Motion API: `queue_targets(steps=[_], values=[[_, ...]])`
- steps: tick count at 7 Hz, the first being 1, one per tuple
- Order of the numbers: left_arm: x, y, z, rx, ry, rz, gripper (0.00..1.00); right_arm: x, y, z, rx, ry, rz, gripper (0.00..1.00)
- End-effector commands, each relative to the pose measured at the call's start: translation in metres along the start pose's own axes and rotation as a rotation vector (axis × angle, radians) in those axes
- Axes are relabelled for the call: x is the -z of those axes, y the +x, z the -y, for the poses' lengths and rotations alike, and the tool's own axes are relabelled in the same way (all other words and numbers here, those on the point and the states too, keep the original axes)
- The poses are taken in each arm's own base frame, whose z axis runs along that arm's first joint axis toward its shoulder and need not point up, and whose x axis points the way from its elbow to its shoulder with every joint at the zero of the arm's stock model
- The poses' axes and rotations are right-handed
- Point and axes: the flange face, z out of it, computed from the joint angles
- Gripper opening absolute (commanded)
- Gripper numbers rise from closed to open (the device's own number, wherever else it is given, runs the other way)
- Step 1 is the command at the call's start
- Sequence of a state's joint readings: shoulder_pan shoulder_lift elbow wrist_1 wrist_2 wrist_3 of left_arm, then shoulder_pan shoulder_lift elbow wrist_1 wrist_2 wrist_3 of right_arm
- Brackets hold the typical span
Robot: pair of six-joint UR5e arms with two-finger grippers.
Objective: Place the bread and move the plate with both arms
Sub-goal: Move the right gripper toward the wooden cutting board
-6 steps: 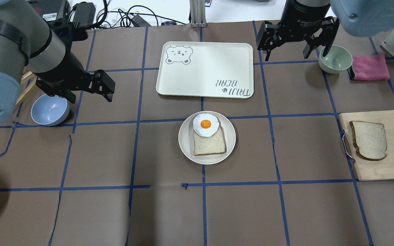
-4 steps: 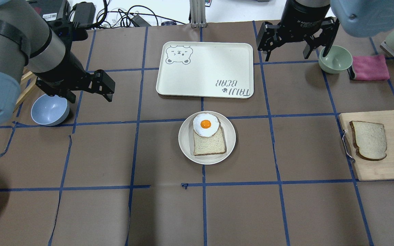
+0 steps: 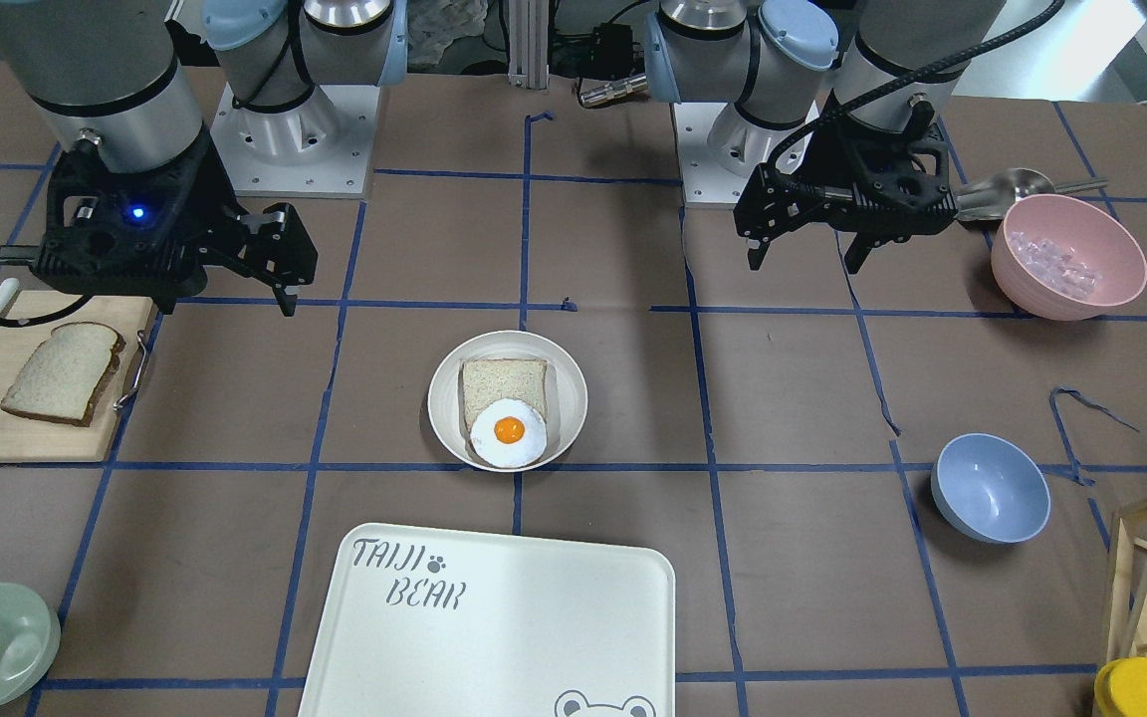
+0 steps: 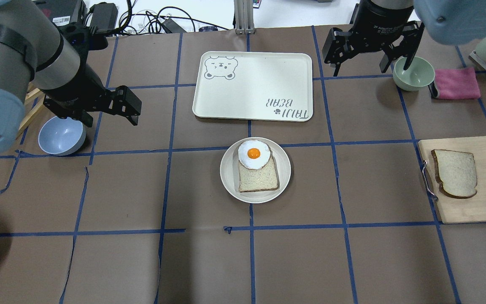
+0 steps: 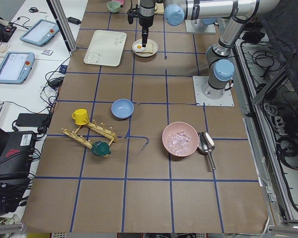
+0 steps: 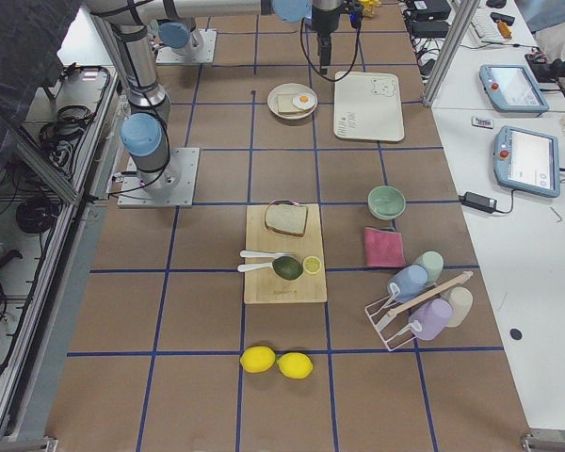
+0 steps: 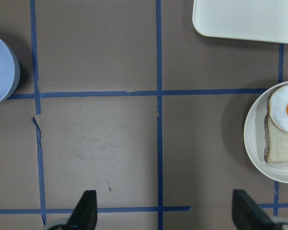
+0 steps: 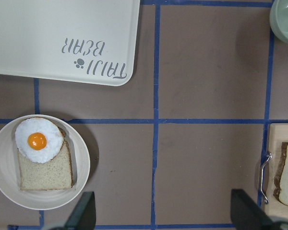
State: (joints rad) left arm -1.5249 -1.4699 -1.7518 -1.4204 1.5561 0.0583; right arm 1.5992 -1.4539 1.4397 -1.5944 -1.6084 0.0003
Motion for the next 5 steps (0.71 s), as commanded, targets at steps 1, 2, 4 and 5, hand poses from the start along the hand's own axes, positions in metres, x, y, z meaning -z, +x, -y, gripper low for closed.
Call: queue_targets(steps=[1, 2, 4, 5], values=[[0.000, 0.000, 0.000, 0.000, 0.000, -0.001, 1.00, -0.023, 0.077, 0.007, 0.064, -0.049, -0.018, 1.00], [0.000, 0.000, 0.000, 0.000, 0.000, 0.001, 1.00, -0.048, 0.131, 0.007, 0.060, -0.060, -0.025, 1.00], [0.000, 0.000, 0.000, 0.002, 0.000, -0.001, 1.00, -0.100, 0.198, -0.007, -0.003, -0.079, -0.134, 1.00], [0.000, 0.000, 0.000, 0.002, 0.000, -0.001, 1.00, -0.136, 0.217, -0.020, -0.042, -0.118, -0.146, 1.00]])
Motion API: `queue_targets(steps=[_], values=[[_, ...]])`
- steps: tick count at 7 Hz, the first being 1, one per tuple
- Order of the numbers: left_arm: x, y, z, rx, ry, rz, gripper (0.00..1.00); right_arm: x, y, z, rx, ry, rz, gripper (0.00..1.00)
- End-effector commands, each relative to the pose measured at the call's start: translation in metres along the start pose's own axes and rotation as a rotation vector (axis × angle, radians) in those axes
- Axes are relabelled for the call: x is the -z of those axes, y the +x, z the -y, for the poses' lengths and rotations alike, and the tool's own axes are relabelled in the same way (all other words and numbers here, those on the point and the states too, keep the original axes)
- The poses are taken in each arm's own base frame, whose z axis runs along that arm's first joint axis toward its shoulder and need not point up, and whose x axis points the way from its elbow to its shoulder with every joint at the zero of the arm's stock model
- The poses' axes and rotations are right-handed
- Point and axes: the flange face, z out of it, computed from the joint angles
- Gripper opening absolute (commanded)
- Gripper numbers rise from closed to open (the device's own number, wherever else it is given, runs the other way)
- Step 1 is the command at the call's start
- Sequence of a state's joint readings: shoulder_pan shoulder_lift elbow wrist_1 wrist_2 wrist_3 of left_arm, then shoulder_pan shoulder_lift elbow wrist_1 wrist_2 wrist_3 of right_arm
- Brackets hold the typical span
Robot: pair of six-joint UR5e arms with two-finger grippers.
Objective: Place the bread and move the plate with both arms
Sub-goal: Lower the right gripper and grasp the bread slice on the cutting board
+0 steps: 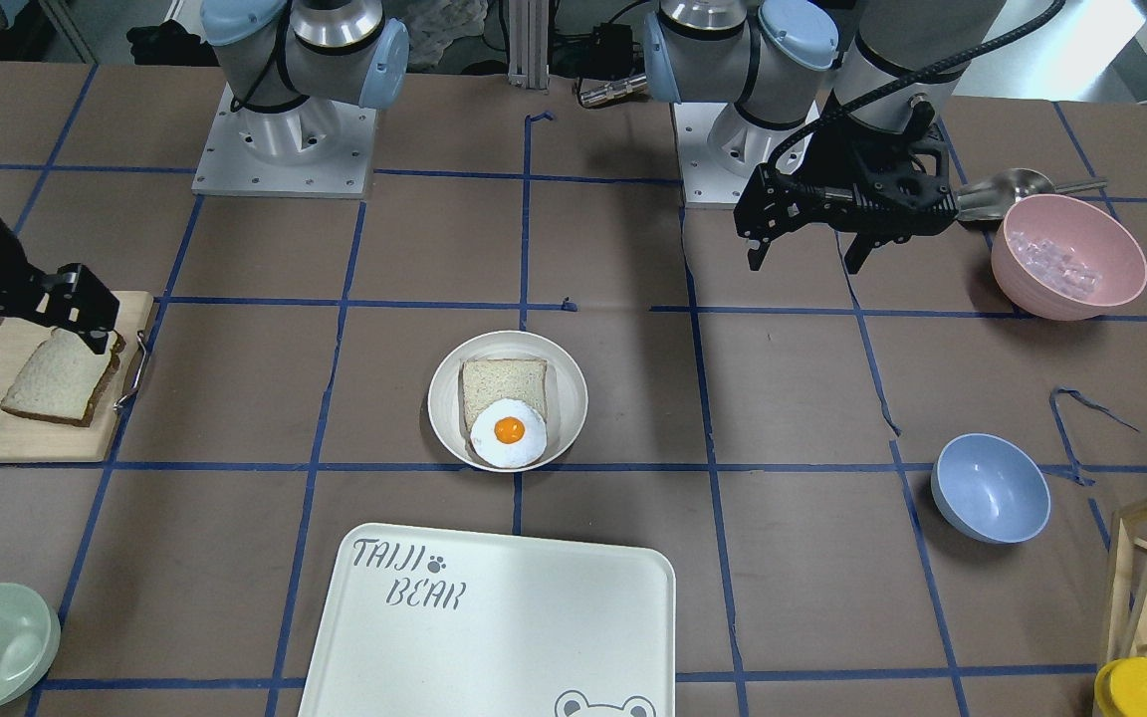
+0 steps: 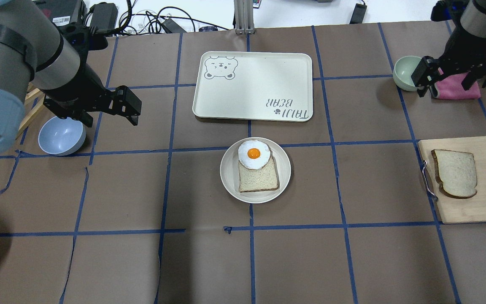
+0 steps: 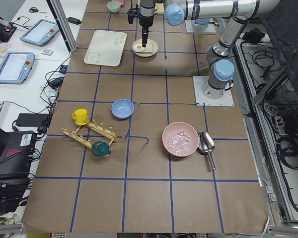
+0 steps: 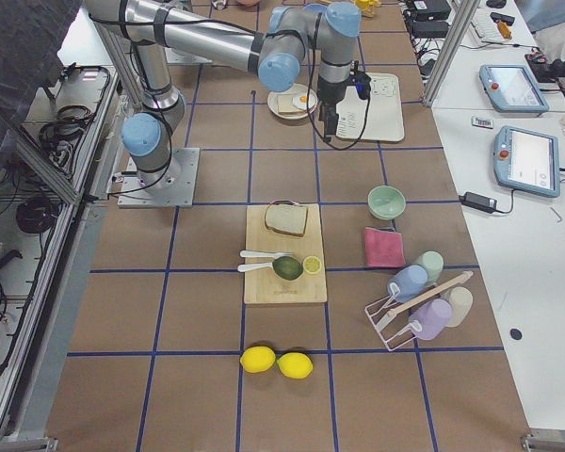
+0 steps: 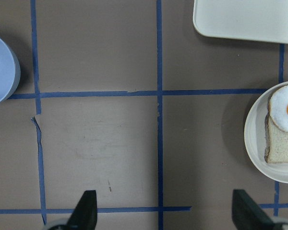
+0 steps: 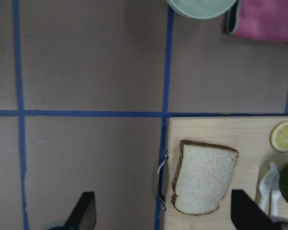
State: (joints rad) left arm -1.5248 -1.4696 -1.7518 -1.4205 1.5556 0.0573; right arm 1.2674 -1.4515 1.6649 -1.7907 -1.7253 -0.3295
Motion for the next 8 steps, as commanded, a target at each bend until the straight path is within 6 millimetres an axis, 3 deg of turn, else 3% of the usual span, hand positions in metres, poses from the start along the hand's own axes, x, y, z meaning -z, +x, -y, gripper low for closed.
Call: queue_targets(steps=[1, 3, 4, 5, 6, 7, 8], values=[[0.000, 0.000, 0.000, 0.001, 0.000, 0.000, 1.00, -0.084, 0.035, -0.023, -0.076, -0.046, -0.025, 1.00], [0.000, 0.000, 0.000, 0.001, 0.000, 0.000, 1.00, -0.155, 0.021, -0.043, -0.093, 0.015, -0.045, 0.98], [-0.001, 0.000, 0.001, 0.001, 0.000, 0.000, 1.00, -0.190, 0.012, -0.052, -0.082, -0.015, -0.044, 0.89], [-0.001, 0.000, 0.000, 0.001, -0.001, 0.000, 1.00, -0.200, 0.010, -0.058, -0.073, -0.044, -0.057, 0.74], [-0.001, 0.000, 0.000, 0.001, -0.003, 0.000, 1.00, -0.206, 0.010, -0.062, -0.065, -0.076, -0.075, 0.46], [-0.001, 0.000, 0.000, 0.001, -0.003, 0.000, 1.00, -0.211, 0.013, -0.068, -0.001, -0.118, -0.124, 0.27], [-0.001, 0.000, 0.000, 0.001, -0.001, 0.000, 1.00, -0.213, 0.013, -0.069, 0.004, -0.127, -0.131, 0.15]])
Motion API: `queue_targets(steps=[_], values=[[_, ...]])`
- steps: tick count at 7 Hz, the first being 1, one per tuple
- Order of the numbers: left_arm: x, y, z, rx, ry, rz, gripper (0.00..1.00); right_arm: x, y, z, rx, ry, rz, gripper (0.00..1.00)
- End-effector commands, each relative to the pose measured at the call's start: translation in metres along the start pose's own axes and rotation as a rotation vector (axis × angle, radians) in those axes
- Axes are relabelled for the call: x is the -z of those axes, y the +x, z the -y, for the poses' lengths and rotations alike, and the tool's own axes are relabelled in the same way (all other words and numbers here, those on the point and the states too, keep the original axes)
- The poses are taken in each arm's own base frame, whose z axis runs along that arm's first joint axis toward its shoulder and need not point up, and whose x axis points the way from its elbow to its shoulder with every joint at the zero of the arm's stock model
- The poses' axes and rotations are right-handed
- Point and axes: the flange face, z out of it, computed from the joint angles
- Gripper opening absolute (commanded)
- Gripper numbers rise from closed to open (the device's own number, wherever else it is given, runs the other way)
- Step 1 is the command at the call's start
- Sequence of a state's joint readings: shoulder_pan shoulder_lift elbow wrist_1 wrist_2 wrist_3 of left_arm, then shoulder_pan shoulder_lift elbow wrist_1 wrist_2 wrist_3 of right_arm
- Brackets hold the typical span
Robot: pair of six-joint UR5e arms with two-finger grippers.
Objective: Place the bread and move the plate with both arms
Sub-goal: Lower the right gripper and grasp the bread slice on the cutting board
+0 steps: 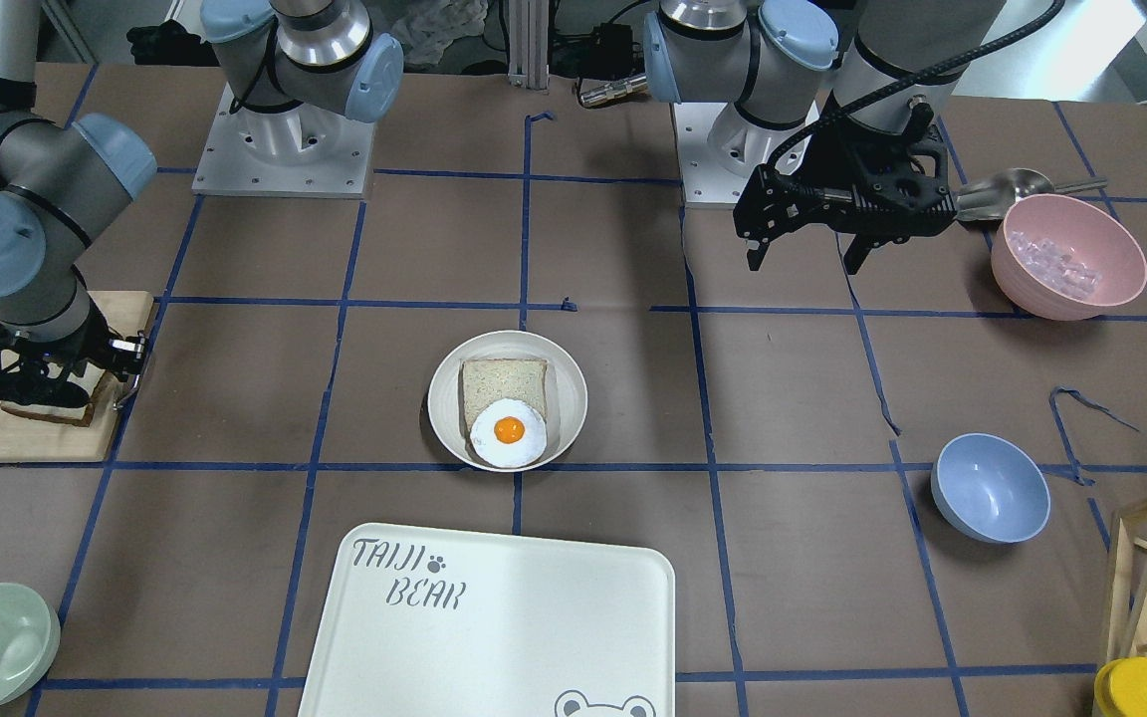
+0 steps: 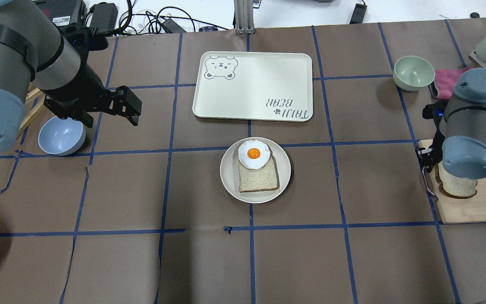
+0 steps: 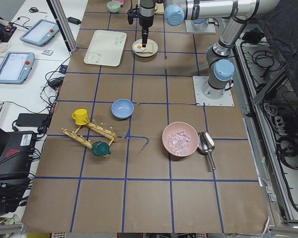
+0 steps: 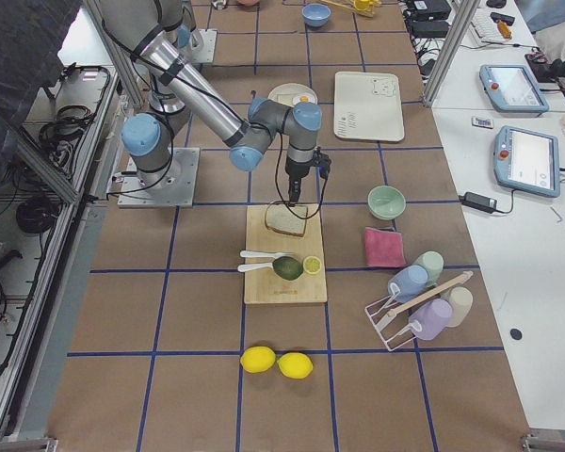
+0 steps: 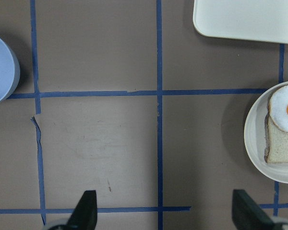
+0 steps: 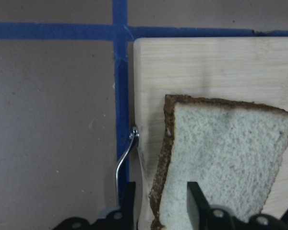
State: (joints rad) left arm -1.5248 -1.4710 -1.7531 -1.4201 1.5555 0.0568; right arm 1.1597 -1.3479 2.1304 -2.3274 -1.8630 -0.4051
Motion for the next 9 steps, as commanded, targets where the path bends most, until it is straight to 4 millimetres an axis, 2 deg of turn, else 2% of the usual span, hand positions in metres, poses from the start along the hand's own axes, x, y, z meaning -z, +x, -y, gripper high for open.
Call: queue_targets(steps=[1, 3, 4, 6, 9], values=[[0.0007, 0.0000, 0.0003, 0.000, 0.002, 0.000, 1.00, -0.0059, -0.0002, -0.0041, 0.023, -0.026, -0.023, 0.13], [0.0006, 0.0000, 0.0002, 0.000, 0.001, 0.000, 1.00, -0.0110, -0.0012, -0.0019, 0.028, -0.028, -0.020, 0.15], [0.0006, 0.0000, 0.0002, -0.002, 0.001, 0.000, 1.00, -0.0039, 0.0020, -0.0012, 0.021, -0.018, -0.030, 0.21], [-0.0001, 0.0000, -0.0001, -0.002, -0.001, 0.000, 1.00, -0.0039, 0.0019, -0.0003, 0.021, -0.015, -0.026, 0.30], [0.0000, 0.0000, 0.0001, 0.000, 0.001, 0.000, 1.00, -0.0080, 0.0004, 0.0009, 0.019, -0.016, -0.019, 0.34]])
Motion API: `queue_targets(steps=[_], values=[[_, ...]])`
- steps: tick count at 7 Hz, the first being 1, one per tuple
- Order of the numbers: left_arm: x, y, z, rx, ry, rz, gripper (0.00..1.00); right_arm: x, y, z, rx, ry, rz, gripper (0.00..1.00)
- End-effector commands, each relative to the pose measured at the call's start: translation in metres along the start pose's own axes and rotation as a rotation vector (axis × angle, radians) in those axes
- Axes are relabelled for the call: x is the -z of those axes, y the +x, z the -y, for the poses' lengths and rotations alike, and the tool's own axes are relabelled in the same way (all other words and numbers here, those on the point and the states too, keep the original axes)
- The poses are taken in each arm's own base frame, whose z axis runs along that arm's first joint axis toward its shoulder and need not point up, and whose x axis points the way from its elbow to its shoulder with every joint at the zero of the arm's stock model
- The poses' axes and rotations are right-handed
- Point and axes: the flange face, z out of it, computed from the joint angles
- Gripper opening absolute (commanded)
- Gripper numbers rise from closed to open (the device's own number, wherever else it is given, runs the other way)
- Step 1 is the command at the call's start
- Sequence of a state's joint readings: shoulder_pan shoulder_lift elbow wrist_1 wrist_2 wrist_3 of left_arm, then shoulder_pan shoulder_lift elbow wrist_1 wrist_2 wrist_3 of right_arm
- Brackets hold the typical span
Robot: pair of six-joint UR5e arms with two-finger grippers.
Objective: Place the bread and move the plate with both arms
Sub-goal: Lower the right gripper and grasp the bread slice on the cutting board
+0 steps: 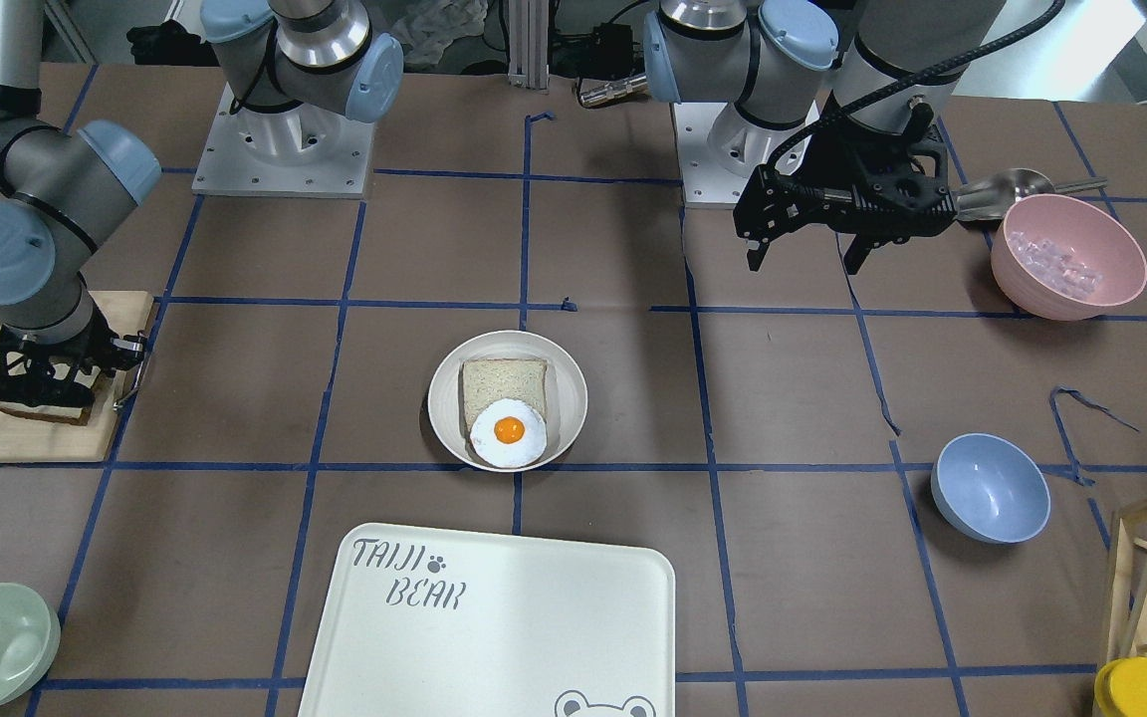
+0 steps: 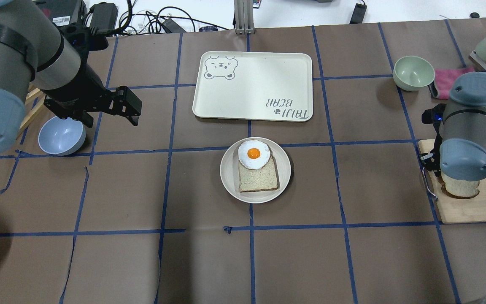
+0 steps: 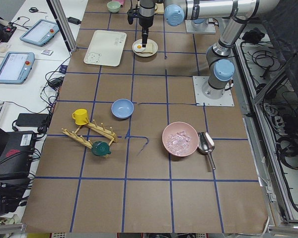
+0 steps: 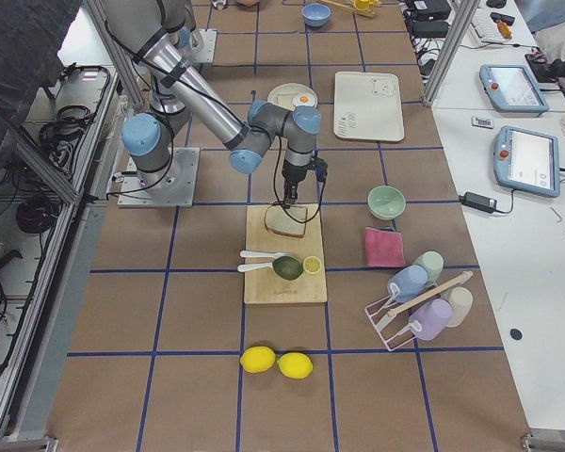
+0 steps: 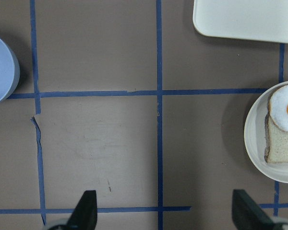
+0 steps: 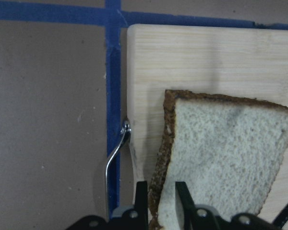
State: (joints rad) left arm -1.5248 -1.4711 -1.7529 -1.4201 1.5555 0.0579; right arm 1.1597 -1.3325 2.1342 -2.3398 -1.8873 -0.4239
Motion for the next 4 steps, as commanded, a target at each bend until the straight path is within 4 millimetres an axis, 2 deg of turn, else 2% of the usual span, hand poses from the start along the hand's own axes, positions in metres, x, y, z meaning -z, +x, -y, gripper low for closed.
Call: queue_targets(steps=[1, 2, 3, 4], values=[[-0.0001, 0.0000, 0.0000, 0.000, 0.001, 0.000, 1.00, -0.0016, -0.0008, 0.0000, -0.005, -0.003, 0.003, 0.35], [-0.0003, 0.0000, -0.0001, 0.000, -0.001, 0.000, 1.00, -0.0021, 0.0002, -0.0002, -0.016, -0.008, -0.008, 0.29], [-0.0001, 0.0000, 0.0000, 0.001, 0.001, 0.000, 1.00, -0.0025, 0.0000, -0.0006, -0.013, -0.012, -0.006, 0.12], [-0.0001, 0.0000, 0.0000, 0.000, 0.001, 0.000, 1.00, -0.0048, -0.0006, -0.0017, -0.009, -0.023, -0.001, 0.00]])
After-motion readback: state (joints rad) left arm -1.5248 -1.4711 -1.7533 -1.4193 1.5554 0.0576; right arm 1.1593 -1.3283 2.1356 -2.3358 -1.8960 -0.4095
